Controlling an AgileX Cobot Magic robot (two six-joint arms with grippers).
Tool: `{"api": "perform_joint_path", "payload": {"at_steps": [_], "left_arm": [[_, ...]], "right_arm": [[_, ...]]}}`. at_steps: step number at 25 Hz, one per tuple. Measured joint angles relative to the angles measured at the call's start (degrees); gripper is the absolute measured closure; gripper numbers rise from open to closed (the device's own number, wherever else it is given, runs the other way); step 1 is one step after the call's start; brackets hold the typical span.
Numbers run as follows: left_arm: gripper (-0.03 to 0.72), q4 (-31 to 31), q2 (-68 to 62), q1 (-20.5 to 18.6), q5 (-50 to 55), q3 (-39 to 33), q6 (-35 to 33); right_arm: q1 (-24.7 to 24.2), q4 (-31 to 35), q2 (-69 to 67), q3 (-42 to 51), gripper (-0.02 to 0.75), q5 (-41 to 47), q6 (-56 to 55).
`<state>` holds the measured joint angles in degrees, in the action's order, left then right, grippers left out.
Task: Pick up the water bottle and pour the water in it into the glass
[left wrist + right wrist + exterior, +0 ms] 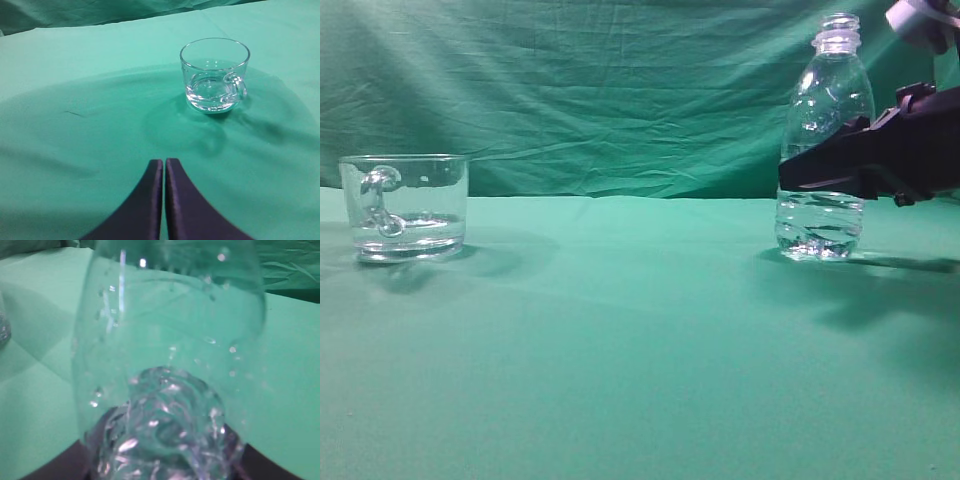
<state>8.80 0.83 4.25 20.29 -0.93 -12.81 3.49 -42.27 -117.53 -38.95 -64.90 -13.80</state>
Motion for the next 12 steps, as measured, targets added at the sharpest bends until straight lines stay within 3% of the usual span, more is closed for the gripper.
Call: {"api": "perform_joint_path", "payload": {"at_steps": [9, 12], "left_arm": [[0.688, 0.0, 0.0, 0.0, 0.0, 0.0, 0.0], [0.688, 0.0, 0.0, 0.0, 0.0, 0.0, 0.0]], "right_arm": [[0.0, 0.2, -0.1, 0.0, 0.407, -0.1, 0.5], [0.0, 0.2, 0.0, 0.0, 0.269, -0.1, 0.6]]}}
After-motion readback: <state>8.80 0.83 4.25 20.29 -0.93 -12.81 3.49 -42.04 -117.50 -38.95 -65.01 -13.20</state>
